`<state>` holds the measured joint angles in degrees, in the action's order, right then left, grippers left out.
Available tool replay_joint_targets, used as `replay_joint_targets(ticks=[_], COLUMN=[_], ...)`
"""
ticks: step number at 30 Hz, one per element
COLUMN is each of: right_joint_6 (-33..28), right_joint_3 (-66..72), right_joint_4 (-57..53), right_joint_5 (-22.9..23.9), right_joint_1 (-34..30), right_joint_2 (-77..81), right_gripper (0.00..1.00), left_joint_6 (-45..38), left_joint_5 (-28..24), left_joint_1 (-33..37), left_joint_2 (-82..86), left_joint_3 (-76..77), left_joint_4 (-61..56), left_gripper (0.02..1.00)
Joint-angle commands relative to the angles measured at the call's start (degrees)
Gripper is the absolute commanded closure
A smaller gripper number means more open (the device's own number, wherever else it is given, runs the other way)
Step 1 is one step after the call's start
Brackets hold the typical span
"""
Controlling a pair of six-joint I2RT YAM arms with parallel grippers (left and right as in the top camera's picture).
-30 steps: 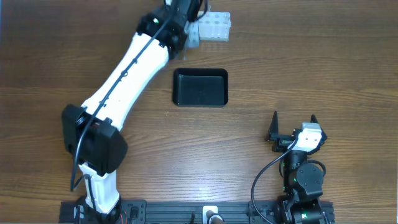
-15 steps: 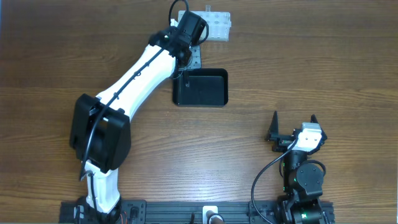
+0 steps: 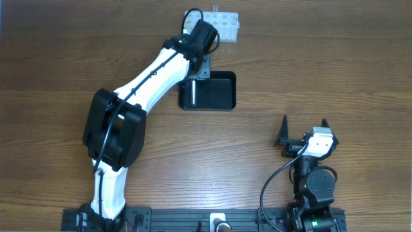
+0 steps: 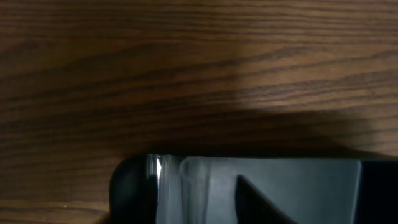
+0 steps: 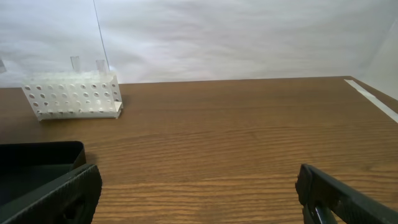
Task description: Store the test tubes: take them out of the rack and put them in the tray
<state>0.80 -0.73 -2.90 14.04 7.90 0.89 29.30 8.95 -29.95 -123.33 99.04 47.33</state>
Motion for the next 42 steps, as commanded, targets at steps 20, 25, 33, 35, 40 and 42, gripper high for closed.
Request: replay_joint_targets(ticks=[20, 25, 33, 35, 40, 42], right_joint_6=[-0.5, -0.5, -0.5, -0.5, -0.5, -0.5], right_joint_3=[0.4, 0.4, 0.4, 0.4, 0.4, 0.4], right_joint_4=[0.1, 0.1, 0.1, 0.1, 0.1, 0.1], right_joint_5=[-0.3, -0.3, -0.3, -0.3, -0.3, -0.3], right_joint_1=[-0.4, -0.4, -0.4, -0.4, -0.4, -0.4], right_joint_2=[-0.6, -0.6, -0.6, -0.6, -0.6, -0.6], right_gripper=[0.009, 0.009, 0.009, 0.009, 0.009, 0.007], left_joint_6=[-20.4, -20.6, -21.6, -21.6, -21.6, -21.6], left_joint_5=[2.3, 1.6, -1.1, -1.9, -2.6, -3.2], left_joint_1=[15.5, 20.1, 22.7, 22.7, 22.7, 22.7], left_joint_2=[56.8, 71.8, 93.5, 98.7, 109.4, 112.1], left_joint_3=[-39.9, -55.8, -77.5, -82.1, -91.0, -93.1], left_joint_4=[-41.2, -46.5, -54.1, -55.2, -55.3, -55.3], left_gripper=[0.165, 0.102, 0.031, 0.020, 0.020, 0.020])
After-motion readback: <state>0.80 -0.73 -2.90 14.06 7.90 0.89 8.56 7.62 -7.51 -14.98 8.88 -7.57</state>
